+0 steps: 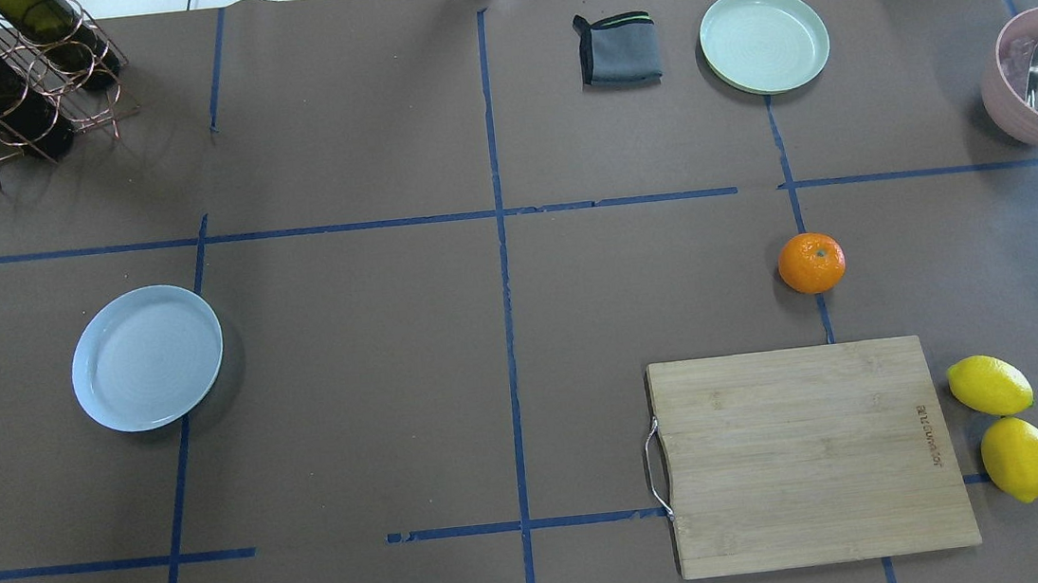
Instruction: Pick orange to plate
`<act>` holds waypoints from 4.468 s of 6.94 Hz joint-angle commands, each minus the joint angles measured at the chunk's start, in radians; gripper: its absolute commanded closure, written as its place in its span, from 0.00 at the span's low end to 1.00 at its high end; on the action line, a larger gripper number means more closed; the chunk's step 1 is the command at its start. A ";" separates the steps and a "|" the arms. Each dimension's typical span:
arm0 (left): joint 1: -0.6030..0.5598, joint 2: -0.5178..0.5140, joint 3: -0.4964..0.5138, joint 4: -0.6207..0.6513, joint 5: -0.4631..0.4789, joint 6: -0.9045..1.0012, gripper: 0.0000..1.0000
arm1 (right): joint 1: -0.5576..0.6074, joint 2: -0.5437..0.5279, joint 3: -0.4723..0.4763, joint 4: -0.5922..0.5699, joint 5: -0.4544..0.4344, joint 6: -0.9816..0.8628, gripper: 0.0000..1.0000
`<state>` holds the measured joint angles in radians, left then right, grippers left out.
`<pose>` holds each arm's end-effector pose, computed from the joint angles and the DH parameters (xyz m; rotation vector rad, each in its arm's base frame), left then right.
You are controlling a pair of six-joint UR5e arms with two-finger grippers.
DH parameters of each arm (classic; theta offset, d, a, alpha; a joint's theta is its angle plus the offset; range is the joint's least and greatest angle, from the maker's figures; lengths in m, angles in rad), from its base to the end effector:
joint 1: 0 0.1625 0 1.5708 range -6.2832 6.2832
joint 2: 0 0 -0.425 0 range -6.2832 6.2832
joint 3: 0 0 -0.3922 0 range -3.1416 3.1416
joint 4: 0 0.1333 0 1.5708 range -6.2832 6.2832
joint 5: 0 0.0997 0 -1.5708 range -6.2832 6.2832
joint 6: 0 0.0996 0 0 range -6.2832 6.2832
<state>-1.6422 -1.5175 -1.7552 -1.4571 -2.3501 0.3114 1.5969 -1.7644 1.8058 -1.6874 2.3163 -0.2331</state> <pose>-0.0965 -0.4614 0.6047 0.1649 0.7638 0.2345 0.0763 -0.4022 0.6438 0.0252 -0.7491 -0.1692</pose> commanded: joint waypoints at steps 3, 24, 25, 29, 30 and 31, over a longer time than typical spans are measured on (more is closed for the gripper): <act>0.001 0.000 -0.006 -0.002 -0.002 0.000 0.00 | -0.002 0.011 0.015 0.003 0.002 0.000 0.00; 0.904 0.028 0.163 -1.154 0.546 -1.436 1.00 | -0.008 0.043 0.021 0.135 0.071 0.015 0.00; 0.904 0.028 0.161 -1.154 0.548 -1.431 1.00 | -0.008 0.042 0.021 0.135 0.071 0.015 0.00; 0.903 -0.066 0.025 -1.071 0.534 -1.422 1.00 | -0.008 0.043 0.023 0.135 0.071 0.015 0.00; 0.903 -0.176 0.040 -1.012 0.540 -1.431 1.00 | -0.008 0.043 0.023 0.135 0.071 0.015 0.00; 0.909 -0.298 0.058 -0.943 0.543 -1.448 1.00 | -0.008 0.042 0.023 0.135 0.071 0.017 0.00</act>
<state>-0.7379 -1.6853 -1.7119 -2.4734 -1.8112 -1.1203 1.5892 -1.7214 1.8285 -1.5523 2.3869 -0.2174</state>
